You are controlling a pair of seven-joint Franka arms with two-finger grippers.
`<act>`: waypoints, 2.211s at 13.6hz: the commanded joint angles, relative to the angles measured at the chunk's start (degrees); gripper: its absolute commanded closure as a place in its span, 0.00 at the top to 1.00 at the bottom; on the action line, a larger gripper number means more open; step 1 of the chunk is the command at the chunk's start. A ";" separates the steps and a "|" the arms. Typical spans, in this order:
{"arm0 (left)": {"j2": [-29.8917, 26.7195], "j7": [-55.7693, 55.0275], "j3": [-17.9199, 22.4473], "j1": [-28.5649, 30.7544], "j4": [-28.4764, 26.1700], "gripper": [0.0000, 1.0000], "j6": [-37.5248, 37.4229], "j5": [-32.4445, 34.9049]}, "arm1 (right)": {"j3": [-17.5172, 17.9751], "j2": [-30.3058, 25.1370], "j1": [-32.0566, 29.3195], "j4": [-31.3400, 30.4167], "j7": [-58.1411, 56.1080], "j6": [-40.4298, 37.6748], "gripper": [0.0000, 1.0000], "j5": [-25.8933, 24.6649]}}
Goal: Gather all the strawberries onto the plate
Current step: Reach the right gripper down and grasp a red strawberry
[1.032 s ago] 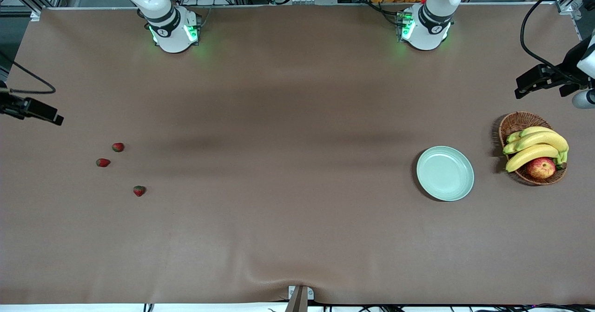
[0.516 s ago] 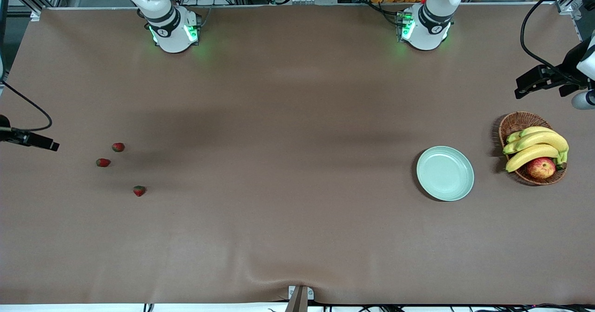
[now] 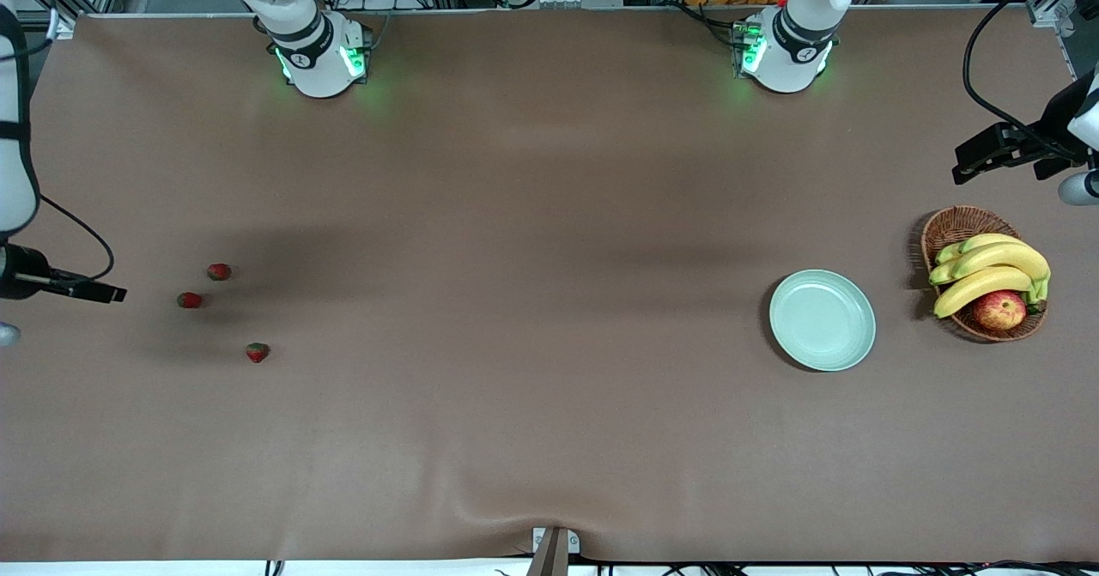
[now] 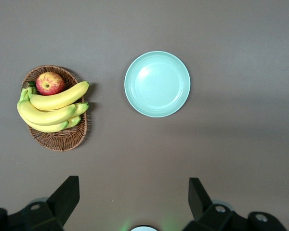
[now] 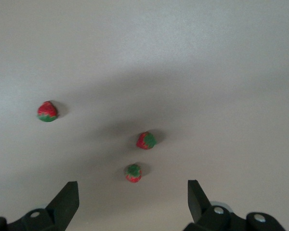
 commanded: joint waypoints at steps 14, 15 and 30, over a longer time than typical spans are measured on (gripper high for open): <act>-0.02 -0.24 -0.11 0.17 0.29 1.00 -0.20 0.38 | 0.90 9.53 -1.12 -9.73 -2.56 16.86 0.91 1.01; -0.02 -0.24 -0.11 0.17 0.29 1.00 -0.20 0.38 | 0.90 9.62 -0.77 -10.80 -2.56 18.20 0.87 1.01; 0.59 -0.24 -0.11 0.08 0.21 1.00 0.24 0.47 | 1.16 10.41 0.63 -9.42 -2.57 17.52 0.00 0.04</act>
